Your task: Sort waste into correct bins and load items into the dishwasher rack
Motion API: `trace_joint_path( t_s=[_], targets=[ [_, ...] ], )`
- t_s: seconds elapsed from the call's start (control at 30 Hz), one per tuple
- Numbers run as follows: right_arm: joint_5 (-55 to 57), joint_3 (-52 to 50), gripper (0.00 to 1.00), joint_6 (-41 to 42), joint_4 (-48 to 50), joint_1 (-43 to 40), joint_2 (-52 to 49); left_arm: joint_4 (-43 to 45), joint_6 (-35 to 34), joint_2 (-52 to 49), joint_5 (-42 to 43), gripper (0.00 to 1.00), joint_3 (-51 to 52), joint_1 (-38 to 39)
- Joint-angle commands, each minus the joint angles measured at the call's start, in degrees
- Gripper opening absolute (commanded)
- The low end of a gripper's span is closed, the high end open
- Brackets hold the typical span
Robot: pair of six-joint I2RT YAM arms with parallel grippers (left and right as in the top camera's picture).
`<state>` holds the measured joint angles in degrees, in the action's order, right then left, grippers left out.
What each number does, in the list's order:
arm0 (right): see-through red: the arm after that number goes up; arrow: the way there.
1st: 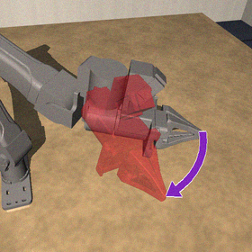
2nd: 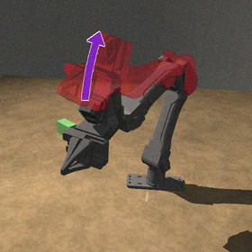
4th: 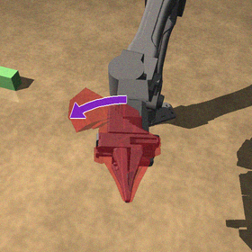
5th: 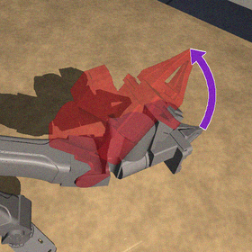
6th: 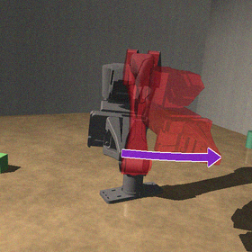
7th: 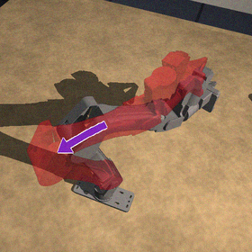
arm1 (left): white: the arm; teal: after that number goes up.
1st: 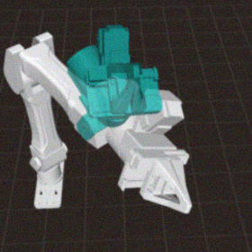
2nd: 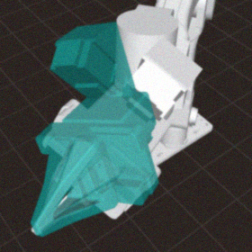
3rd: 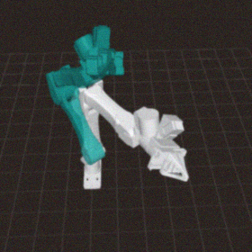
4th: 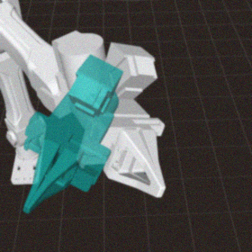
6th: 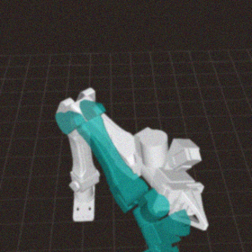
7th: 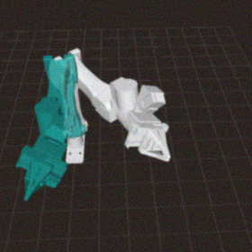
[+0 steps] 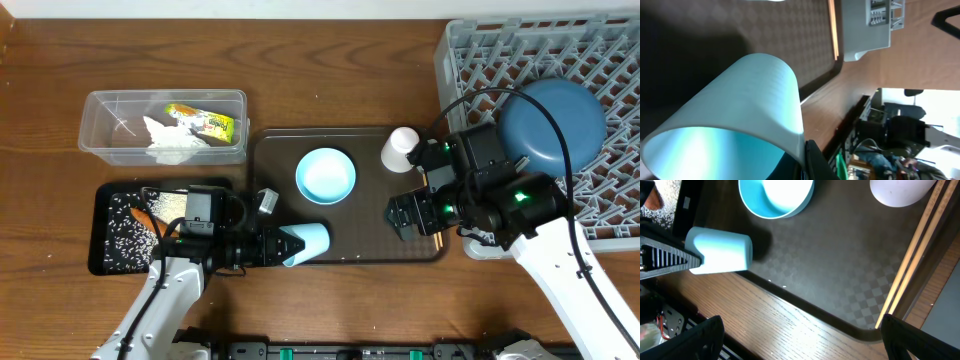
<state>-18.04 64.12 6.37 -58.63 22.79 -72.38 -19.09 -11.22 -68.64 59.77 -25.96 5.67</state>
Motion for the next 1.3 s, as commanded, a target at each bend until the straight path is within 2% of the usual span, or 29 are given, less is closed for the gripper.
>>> trace_joint_path(
  t_s=[0.0, 0.23, 0.4, 0.53, 0.63, 1.03, 1.27],
  targets=[
    [-0.2, 0.5, 0.99, 0.0, 0.1, 1.2, -0.3, 0.2, -1.8, 0.0, 4.4, 0.06, -0.7, -0.1],
    [-0.2, 0.5, 0.99, 0.0, 0.1, 1.2, -0.3, 2.7, -3.5, 2.2, 15.0, 0.06, -3.6, -0.2],
    [-0.2, 0.5, 0.99, 0.0, 0.1, 1.2, -0.3, 17.0, -14.9, 3.6, 24.1, 0.06, -3.7, -0.1],
    [-0.2, 0.5, 0.99, 0.0, 0.1, 1.2, -0.3, 26.0, -22.8, 3.6, 24.5, 0.06, -3.7, -0.1],
    [-0.2, 0.5, 0.99, 0.0, 0.1, 1.2, -0.3, 29.3, -25.1, 3.6, 24.5, 0.06, -3.7, -0.1],
    [-0.7, 0.5, 0.99, 0.1, 1.9, 1.2, -0.3, 30.4, -27.5, 3.6, 24.5, 0.06, -3.7, -0.1],
    [-12.7, 0.5, 0.99, -2.7, 2.8, 1.2, -0.1, 30.6, -28.5, 3.6, 25.6, 0.06, -3.7, -0.1]
  ],
)
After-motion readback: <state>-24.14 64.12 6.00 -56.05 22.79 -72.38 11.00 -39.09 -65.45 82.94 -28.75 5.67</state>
